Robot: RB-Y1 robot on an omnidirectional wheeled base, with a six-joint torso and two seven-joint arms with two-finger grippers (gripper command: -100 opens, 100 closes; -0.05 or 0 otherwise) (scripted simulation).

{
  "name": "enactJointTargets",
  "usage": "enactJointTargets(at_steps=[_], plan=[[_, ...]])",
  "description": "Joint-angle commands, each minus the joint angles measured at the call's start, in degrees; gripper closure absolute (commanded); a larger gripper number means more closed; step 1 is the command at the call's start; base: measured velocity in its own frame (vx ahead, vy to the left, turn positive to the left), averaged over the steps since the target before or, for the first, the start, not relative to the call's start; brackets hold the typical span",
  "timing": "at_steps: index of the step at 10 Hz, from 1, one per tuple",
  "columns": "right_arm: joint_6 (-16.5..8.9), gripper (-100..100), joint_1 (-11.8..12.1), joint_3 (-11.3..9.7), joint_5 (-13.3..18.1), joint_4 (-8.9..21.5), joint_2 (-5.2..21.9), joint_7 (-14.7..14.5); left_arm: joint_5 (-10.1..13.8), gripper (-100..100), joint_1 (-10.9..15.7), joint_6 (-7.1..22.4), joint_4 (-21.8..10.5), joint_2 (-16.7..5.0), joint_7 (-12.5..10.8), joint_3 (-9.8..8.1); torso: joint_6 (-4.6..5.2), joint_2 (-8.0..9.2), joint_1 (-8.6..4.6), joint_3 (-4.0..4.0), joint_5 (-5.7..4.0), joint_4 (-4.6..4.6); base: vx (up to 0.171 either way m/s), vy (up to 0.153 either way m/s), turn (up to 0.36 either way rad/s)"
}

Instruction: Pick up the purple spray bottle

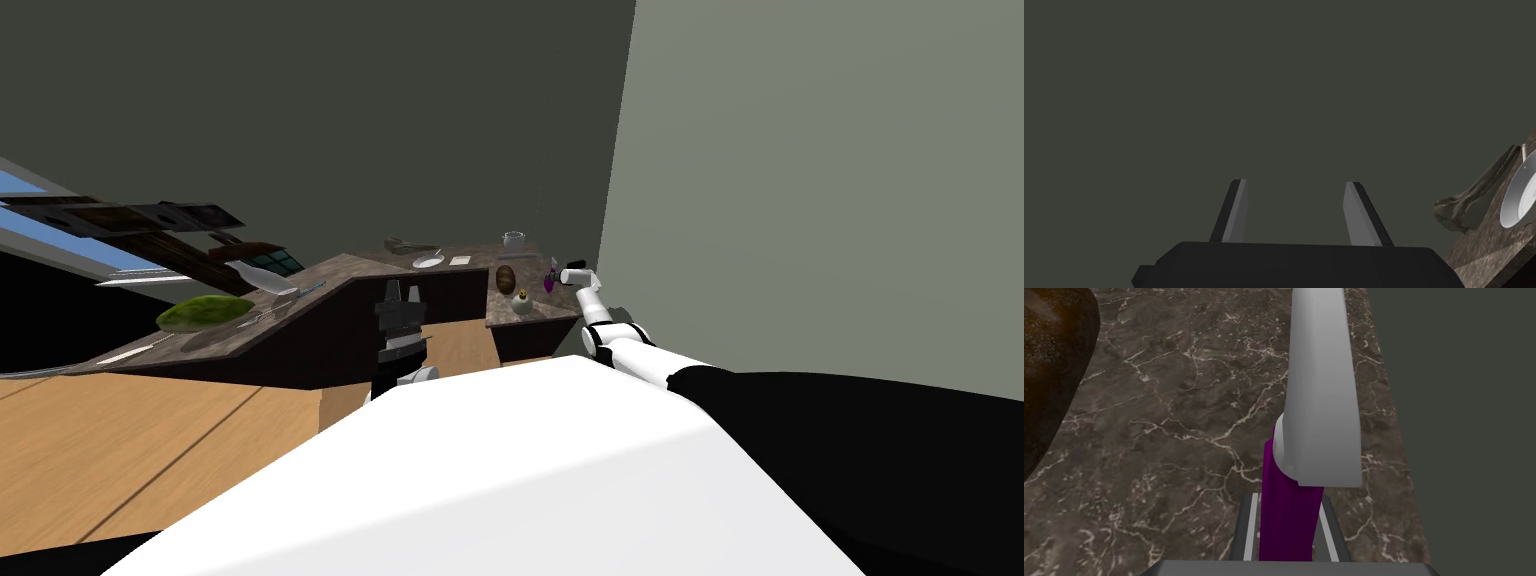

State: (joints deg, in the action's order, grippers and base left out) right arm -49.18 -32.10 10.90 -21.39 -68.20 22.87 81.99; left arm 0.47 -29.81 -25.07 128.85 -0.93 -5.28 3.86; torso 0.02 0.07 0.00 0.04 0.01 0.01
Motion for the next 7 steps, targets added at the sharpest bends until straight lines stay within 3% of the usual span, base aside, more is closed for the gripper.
enactJointTargets(at_steps=[1, 2, 3, 4, 7], plan=[[0.0, 100, 0.0, 0.0, 0.0, 0.0, 0.0, 0.0, 0.0, 0, 0.0, 0.0, 0.0, 0.0, 0.0, 0.0, 0.0, 0.0, 0.0, 0.0, 0.0, 0.0, 0.0, 0.0, 0.0], [0.0, 0, 0.0, 0.0, 0.0, 0.0, 0.0, 0.0, 0.0, 0, 0.0, 0.0, 0.0, 0.0, 0.0, 0.0, 0.0, 0.0, -0.01, 0.0, 0.0, 0.0, 0.0, 0.0, 0.0], [-1.7, 100, 0.7, -2.2, 2.9, -2.9, -2.9, 2.0, 0.0, 0, 0.0, 0.0, 0.0, 0.0, 0.0, 0.0, 0.0, 0.0, -0.01, 0.0, 0.0, 0.0, 0.024, -0.09, -0.257], [-1.7, 100, 0.7, -2.2, 3.0, -3.1, -2.9, 2.0, 0.0, 0, 0.0, 0.0, 0.0, 0.0, 0.0, -0.01, 0.16, -0.02, -0.34, -0.03, -0.06, -0.04, 0.035, -0.108, -0.113], [-4.9, 100, 1.5, -6.7, 9.1, -8.9, -8.8, 6.3, 0.0, 0, 0.0, 0.0, 0.0, 0.0, 0.0, -0.01, 0.08, -0.12, -0.47, -0.09, -0.1, -0.07, 0.043, -0.122, -0.152]])
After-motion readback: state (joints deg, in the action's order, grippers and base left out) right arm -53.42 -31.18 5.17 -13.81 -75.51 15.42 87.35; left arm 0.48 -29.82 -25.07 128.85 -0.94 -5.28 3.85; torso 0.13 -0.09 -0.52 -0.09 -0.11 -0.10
